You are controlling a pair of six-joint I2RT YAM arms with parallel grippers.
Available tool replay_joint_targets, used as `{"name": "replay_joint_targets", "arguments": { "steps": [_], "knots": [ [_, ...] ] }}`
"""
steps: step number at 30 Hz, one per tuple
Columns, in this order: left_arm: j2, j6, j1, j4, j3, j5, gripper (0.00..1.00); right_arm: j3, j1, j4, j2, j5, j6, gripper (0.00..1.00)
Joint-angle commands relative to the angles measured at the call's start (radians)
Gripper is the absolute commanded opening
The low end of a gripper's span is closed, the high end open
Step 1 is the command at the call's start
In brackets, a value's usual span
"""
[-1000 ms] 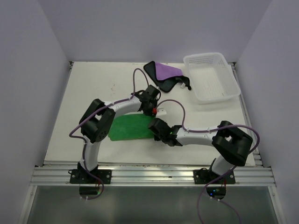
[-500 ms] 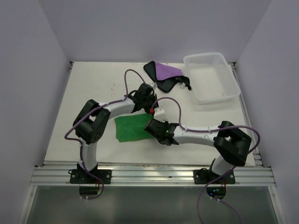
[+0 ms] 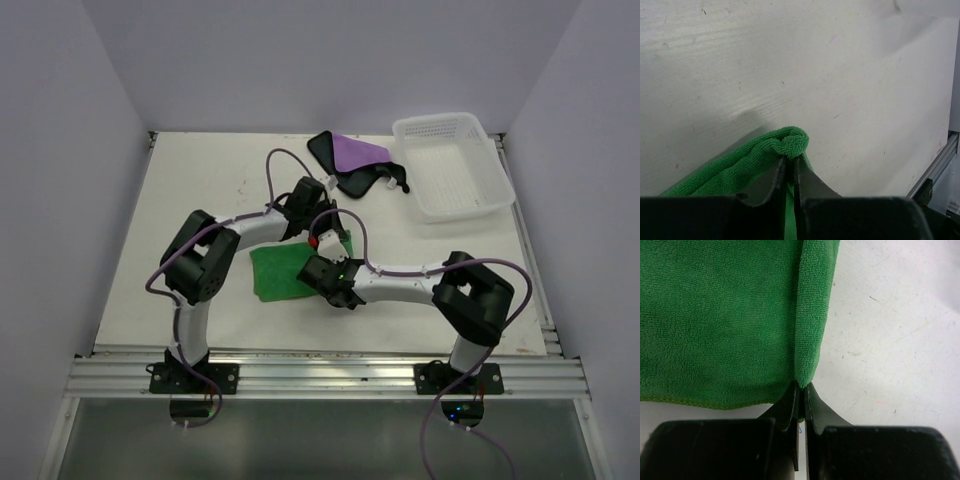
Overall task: Roll the towels
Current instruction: Roll the towel
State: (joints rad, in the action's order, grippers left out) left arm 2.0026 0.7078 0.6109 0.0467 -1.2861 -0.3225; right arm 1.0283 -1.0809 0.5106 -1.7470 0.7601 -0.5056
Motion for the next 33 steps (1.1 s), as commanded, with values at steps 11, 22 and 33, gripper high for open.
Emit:
{"name": "replay_joint_targets", "arguments": {
  "steps": [11, 22, 33],
  "knots": [
    [0.038, -0.113, -0.036, -0.076, -0.025, 0.06, 0.0, 0.121, -0.068, 0.12, -0.117, 0.067, 0.068, 0.02],
    [0.045, -0.151, -0.039, -0.142, 0.057, 0.053, 0.0, 0.064, -0.079, 0.074, 0.001, -0.063, 0.033, 0.37],
    [0.015, -0.153, -0.046, -0.226, 0.149, 0.008, 0.0, -0.132, 0.002, -0.115, 0.426, -0.287, -0.03, 0.5]
  ]
}}
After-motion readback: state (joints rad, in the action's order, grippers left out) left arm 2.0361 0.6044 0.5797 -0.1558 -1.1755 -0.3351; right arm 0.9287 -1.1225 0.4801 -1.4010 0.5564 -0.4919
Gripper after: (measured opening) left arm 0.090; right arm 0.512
